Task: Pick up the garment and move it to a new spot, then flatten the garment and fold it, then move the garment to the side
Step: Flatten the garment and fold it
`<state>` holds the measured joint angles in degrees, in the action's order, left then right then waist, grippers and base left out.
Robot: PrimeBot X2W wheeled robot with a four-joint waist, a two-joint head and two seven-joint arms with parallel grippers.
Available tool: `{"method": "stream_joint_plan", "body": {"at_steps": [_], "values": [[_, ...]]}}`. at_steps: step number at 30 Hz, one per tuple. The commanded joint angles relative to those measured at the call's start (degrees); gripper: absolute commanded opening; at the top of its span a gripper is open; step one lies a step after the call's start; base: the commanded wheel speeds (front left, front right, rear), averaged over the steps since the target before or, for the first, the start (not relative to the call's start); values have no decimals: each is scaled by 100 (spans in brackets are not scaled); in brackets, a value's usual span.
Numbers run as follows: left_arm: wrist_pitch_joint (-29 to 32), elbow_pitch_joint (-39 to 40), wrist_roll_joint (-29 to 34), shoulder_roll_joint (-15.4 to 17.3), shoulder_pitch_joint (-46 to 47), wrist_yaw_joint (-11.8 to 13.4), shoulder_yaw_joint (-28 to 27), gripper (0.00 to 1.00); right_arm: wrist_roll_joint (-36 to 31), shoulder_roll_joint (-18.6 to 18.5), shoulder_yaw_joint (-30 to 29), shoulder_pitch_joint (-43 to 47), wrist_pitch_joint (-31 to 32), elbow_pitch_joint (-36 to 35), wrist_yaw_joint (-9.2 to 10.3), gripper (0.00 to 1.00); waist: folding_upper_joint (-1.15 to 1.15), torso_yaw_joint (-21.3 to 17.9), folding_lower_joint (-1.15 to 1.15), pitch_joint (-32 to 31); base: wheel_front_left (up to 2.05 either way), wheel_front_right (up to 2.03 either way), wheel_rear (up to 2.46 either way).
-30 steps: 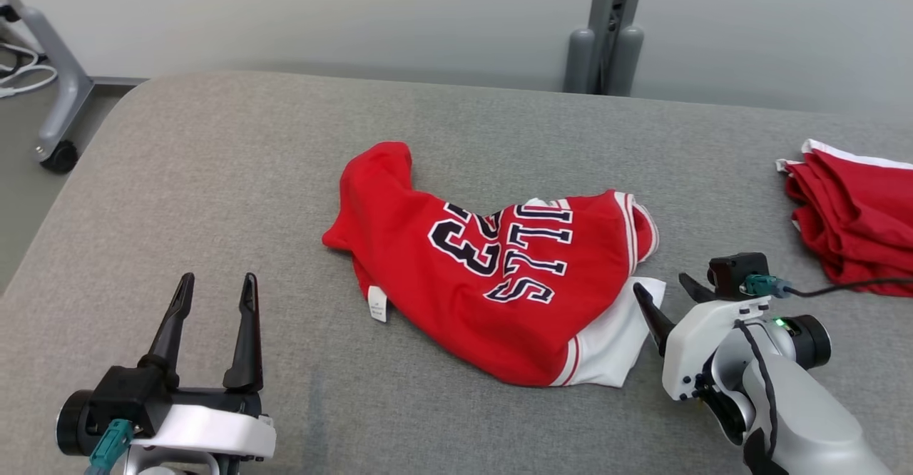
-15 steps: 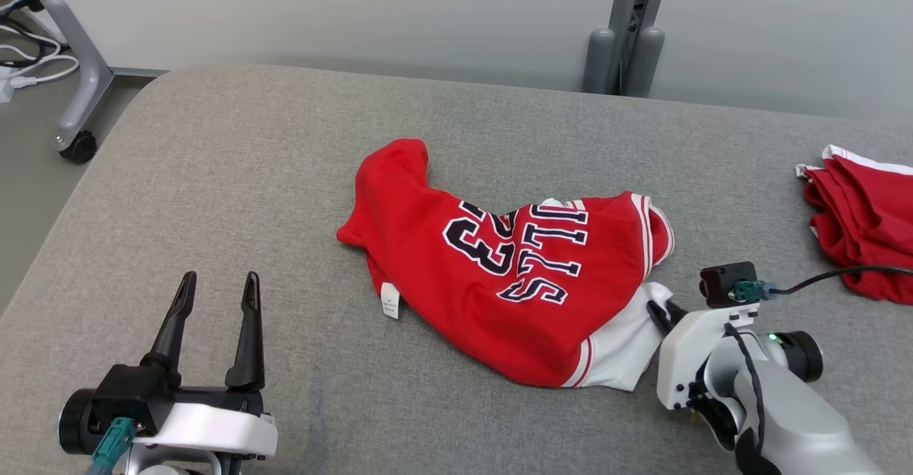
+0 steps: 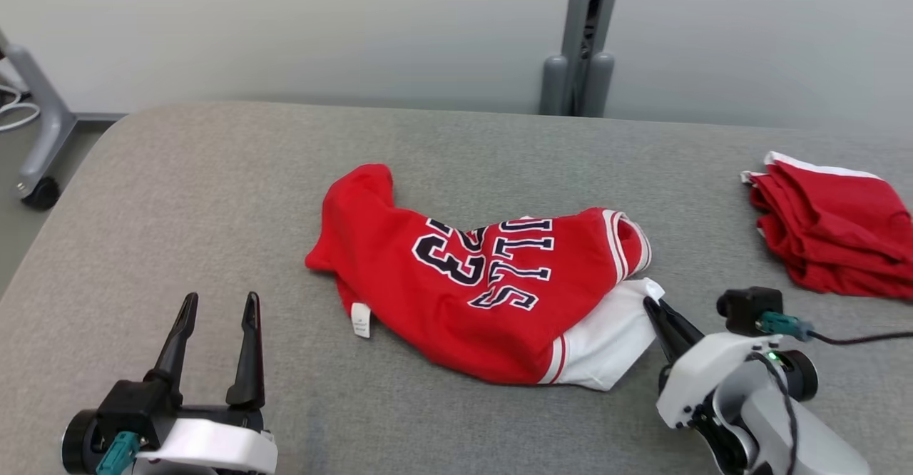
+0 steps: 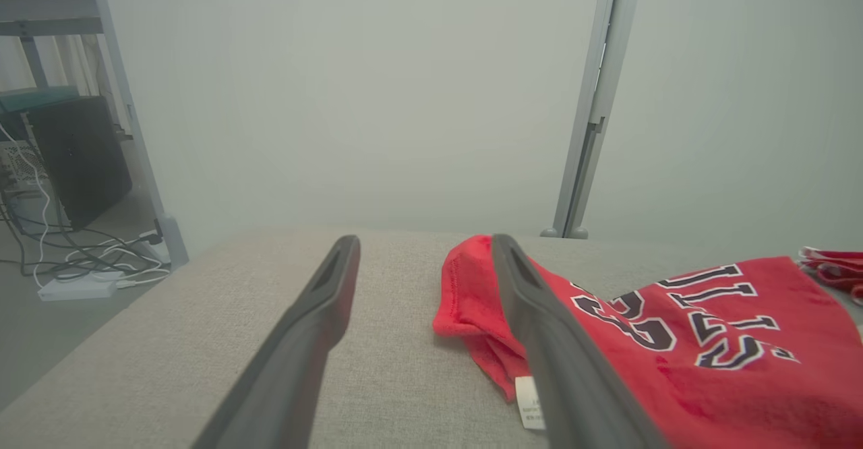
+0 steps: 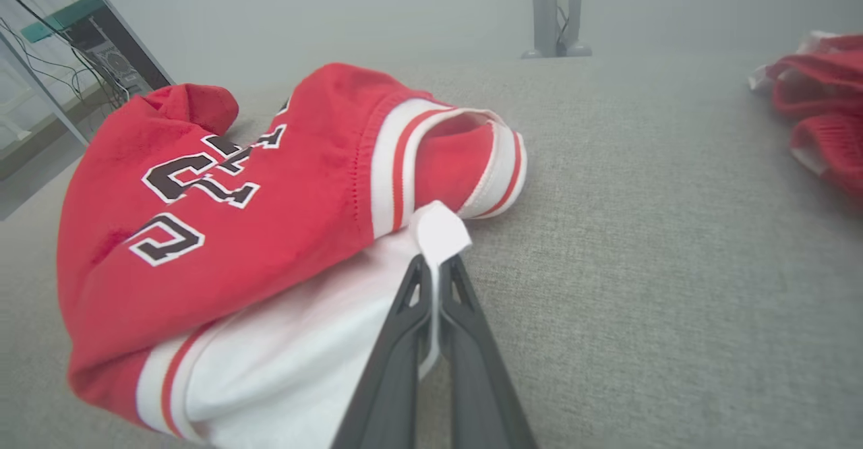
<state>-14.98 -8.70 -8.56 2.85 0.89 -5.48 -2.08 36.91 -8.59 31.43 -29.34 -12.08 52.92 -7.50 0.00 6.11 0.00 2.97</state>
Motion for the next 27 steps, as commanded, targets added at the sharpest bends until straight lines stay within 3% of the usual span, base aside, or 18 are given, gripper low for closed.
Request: {"method": "stream_joint_plan", "body": {"at_steps": [1,6,12,21,27], "values": [[-16,-6,7,16,-61,4,-26,100,226,-192,38,262,-53,-359,2,0,0,-158,0,-76,0,0,0],[-16,-7,-22,16,-117,21,-50,100,552,-536,8,803,33,-1235,2,0,0,-397,0,-97,0,0,0],[-16,-36,-14,16,-140,25,-65,100,643,-694,-267,1294,222,-1948,2,0,0,-608,0,-121,0,0,0],[-16,-88,-22,16,-140,9,-119,100,736,-830,-1280,2313,921,-3331,2,0,0,-875,0,-132,0,0,0],[-16,-156,-30,16,-104,-8,-68,100,720,-660,-2002,2921,1664,-4217,1,0,0,-962,0,-129,0,0,0]]}}
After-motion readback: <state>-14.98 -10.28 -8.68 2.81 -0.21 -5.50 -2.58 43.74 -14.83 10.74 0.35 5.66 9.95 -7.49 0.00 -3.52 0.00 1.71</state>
